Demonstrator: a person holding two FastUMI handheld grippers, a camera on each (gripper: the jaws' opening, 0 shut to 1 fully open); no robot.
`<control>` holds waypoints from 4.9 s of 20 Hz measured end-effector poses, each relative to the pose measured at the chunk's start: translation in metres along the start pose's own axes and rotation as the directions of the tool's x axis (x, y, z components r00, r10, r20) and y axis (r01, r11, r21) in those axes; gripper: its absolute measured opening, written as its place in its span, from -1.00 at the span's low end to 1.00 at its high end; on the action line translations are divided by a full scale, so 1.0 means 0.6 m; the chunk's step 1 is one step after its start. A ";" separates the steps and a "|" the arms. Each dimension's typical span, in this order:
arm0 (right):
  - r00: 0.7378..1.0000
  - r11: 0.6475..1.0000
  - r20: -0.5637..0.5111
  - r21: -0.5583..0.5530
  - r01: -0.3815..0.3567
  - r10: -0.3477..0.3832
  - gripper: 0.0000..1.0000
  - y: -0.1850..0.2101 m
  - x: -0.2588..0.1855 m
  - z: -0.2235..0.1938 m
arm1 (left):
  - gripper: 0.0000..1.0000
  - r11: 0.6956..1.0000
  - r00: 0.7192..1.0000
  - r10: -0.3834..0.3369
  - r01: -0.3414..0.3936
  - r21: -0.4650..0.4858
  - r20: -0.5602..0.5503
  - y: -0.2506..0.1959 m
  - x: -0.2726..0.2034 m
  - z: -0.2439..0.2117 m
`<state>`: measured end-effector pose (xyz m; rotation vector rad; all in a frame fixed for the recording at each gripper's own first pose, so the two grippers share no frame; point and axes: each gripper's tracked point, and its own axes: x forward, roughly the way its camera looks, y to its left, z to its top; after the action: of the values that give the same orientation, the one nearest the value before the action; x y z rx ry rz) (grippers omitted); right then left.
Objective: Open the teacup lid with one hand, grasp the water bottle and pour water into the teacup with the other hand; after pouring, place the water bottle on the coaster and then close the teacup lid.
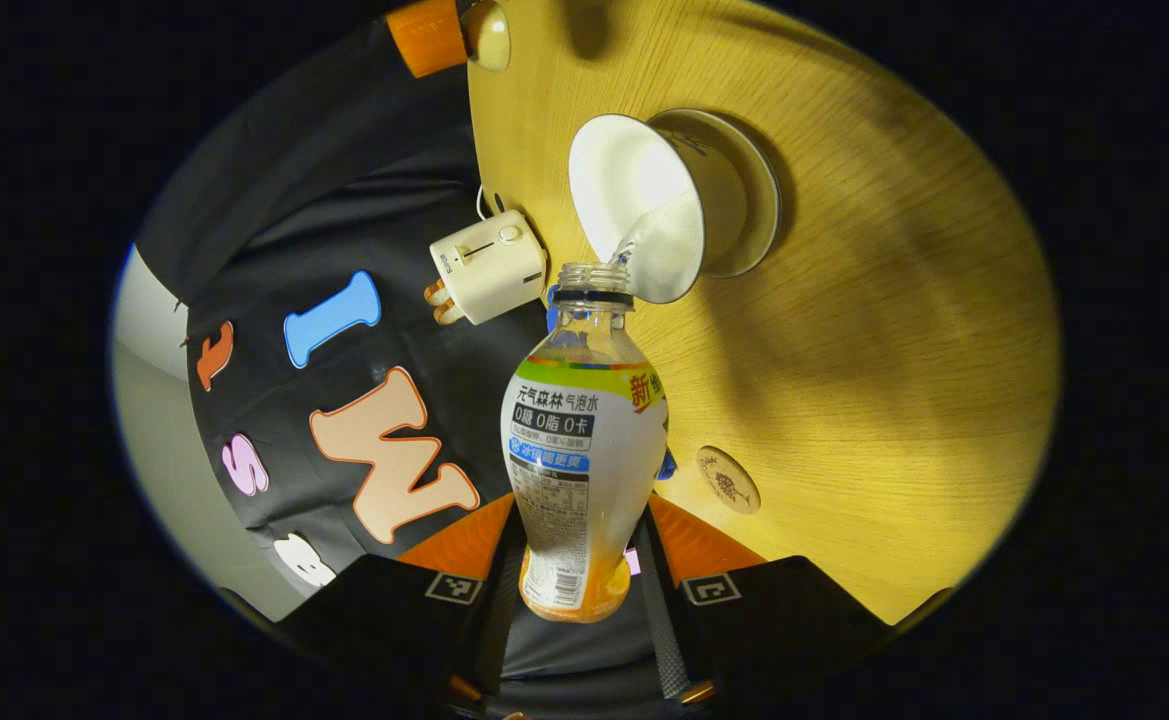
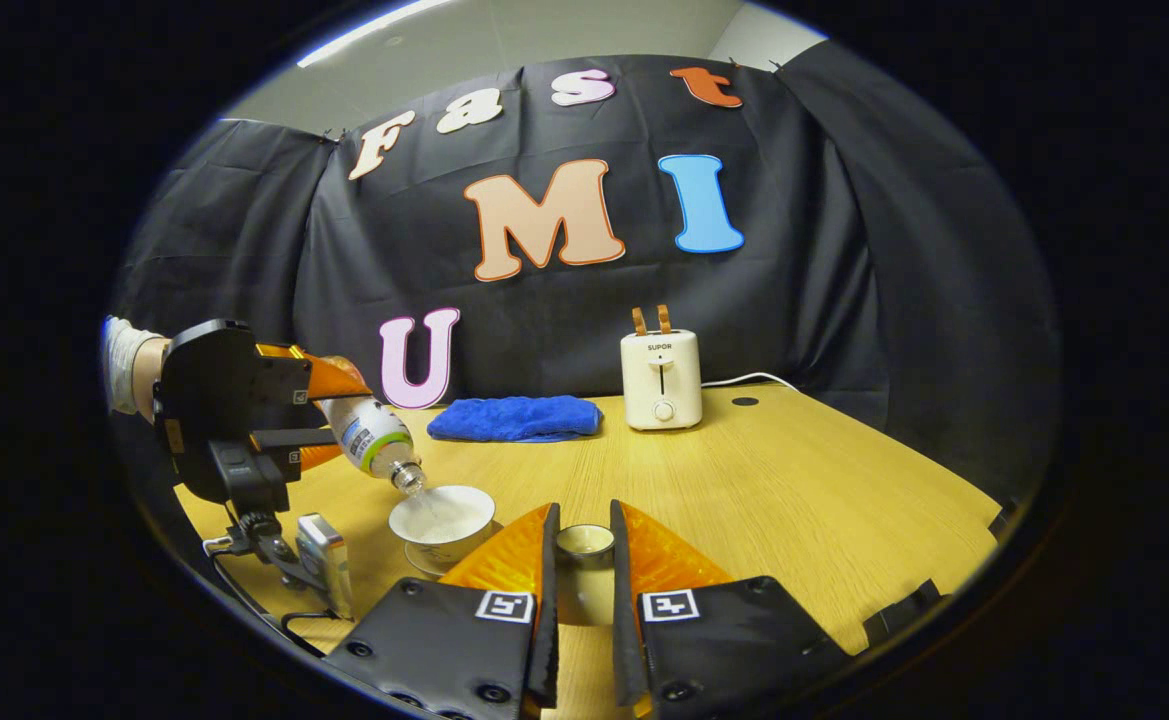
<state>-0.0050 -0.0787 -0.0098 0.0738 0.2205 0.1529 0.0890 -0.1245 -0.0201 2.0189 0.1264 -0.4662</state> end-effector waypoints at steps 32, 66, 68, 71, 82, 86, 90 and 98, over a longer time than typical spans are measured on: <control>1.000 1.000 -0.007 -0.024 0.000 -0.001 -0.50 0.006 0.002 -0.005 | 0.15 0.985 1.000 0.012 -0.012 0.173 0.006 0.036 -0.010 0.005; 1.000 1.000 0.023 0.022 -0.016 0.016 -0.50 0.039 0.007 0.024 | 0.13 0.307 0.968 0.081 0.204 -0.930 0.239 -0.051 -0.007 0.000; 1.000 1.000 0.022 0.014 -0.021 0.021 -0.55 0.051 0.008 0.026 | 0.12 0.213 0.965 0.107 0.211 -0.954 0.238 -0.044 -0.005 -0.020; 0.999 1.000 0.022 0.004 -0.030 0.030 -0.55 0.068 0.015 0.032 | 0.12 0.092 0.957 0.146 0.238 -0.967 0.249 -0.046 -0.005 -0.027; 0.998 0.998 0.011 -0.001 -0.062 0.062 -0.55 0.124 0.050 0.041 | 0.16 -0.296 0.929 0.326 0.279 -0.914 0.177 -0.009 0.056 -0.117; 0.998 0.998 0.013 0.002 -0.069 0.069 -0.55 0.138 0.060 0.046 | 0.15 -0.335 0.932 0.330 0.266 -0.904 0.152 -0.007 0.091 -0.129; 0.998 0.998 0.017 0.004 -0.062 0.062 -0.50 0.134 0.066 0.052 | 0.15 -0.397 0.938 0.326 0.251 -0.883 0.119 -0.010 0.130 -0.145; 0.999 0.999 0.010 0.015 -0.050 0.050 -0.50 0.122 0.074 0.049 | 0.17 -0.465 0.957 0.268 0.226 -0.856 0.107 -0.040 0.187 -0.150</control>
<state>0.0337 -0.0008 0.0159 0.0952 0.2108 0.2004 0.2095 -0.0469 -0.0457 -0.0913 0.2021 -0.3245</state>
